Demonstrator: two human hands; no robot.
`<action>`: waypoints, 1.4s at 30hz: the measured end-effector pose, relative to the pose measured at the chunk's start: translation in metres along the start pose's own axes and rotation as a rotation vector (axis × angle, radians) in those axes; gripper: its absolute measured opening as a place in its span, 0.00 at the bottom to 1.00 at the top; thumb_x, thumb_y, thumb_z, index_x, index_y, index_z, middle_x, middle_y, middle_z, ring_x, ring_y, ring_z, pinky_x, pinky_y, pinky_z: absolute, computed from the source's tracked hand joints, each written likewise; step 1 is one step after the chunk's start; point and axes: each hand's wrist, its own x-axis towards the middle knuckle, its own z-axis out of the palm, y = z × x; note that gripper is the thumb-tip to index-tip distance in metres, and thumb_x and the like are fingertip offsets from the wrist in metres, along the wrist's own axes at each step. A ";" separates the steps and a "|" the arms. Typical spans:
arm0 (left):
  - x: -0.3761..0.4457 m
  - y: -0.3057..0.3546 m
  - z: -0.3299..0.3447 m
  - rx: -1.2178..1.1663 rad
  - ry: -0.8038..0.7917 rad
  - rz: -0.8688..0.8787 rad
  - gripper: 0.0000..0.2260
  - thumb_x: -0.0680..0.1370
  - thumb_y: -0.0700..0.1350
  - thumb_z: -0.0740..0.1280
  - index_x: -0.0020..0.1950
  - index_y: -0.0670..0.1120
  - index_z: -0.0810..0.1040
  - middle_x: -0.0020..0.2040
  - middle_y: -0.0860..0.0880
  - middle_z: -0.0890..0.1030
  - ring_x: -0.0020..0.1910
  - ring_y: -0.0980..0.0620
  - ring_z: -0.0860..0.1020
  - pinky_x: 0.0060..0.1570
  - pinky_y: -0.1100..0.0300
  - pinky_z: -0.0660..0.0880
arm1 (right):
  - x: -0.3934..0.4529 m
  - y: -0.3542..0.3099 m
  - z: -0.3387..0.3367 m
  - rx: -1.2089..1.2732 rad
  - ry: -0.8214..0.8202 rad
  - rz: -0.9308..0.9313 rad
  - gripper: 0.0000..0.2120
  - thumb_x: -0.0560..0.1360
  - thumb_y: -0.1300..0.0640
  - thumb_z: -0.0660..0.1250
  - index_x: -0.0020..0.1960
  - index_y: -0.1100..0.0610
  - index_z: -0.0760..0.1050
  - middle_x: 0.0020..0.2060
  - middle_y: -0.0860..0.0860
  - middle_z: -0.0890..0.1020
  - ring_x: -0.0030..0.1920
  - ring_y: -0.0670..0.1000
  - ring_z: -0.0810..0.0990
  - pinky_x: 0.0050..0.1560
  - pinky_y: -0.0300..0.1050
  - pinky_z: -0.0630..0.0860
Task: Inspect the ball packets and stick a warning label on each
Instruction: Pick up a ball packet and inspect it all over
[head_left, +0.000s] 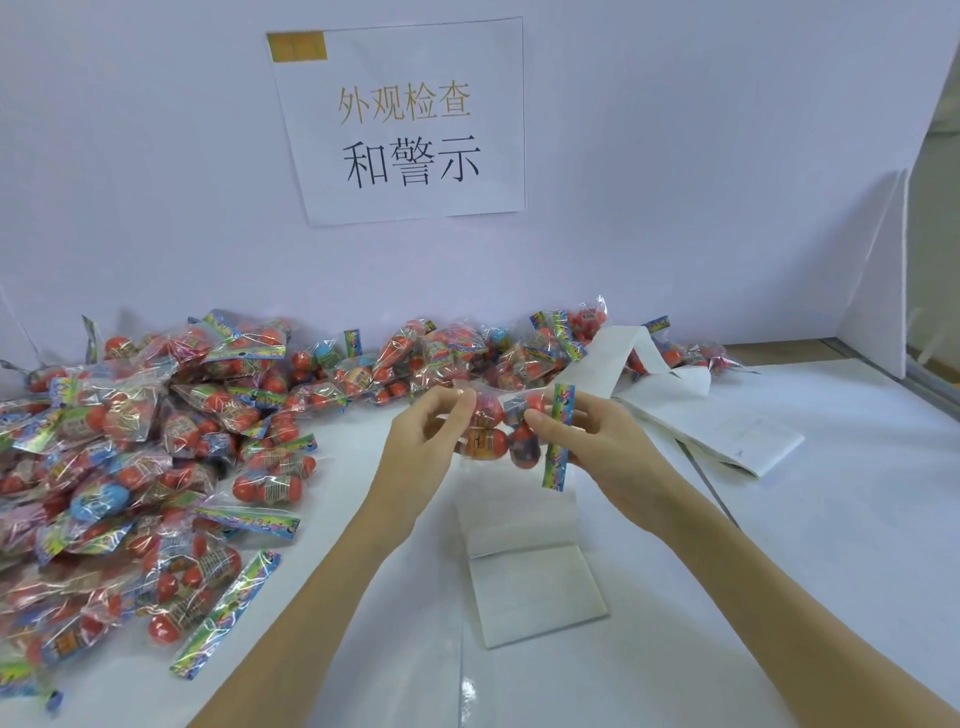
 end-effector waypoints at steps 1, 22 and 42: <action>0.000 -0.001 0.000 0.011 0.021 0.001 0.12 0.84 0.52 0.66 0.54 0.45 0.84 0.49 0.45 0.86 0.51 0.43 0.83 0.56 0.51 0.80 | 0.000 0.000 0.001 -0.019 -0.005 -0.004 0.12 0.78 0.44 0.71 0.55 0.49 0.85 0.50 0.50 0.88 0.52 0.50 0.87 0.52 0.42 0.82; 0.006 -0.002 -0.012 -0.458 0.089 -0.248 0.08 0.72 0.46 0.76 0.48 0.45 0.89 0.45 0.47 0.86 0.39 0.53 0.81 0.44 0.64 0.81 | -0.004 0.001 0.003 -0.063 -0.012 0.004 0.13 0.83 0.49 0.68 0.56 0.59 0.84 0.46 0.53 0.89 0.49 0.54 0.88 0.49 0.47 0.85; -0.003 0.004 0.003 -0.029 -0.135 -0.063 0.09 0.78 0.51 0.73 0.54 0.48 0.87 0.49 0.49 0.87 0.47 0.49 0.85 0.43 0.59 0.81 | 0.000 0.002 -0.005 -0.203 0.001 -0.103 0.02 0.77 0.53 0.76 0.46 0.48 0.87 0.38 0.46 0.87 0.37 0.41 0.83 0.36 0.31 0.74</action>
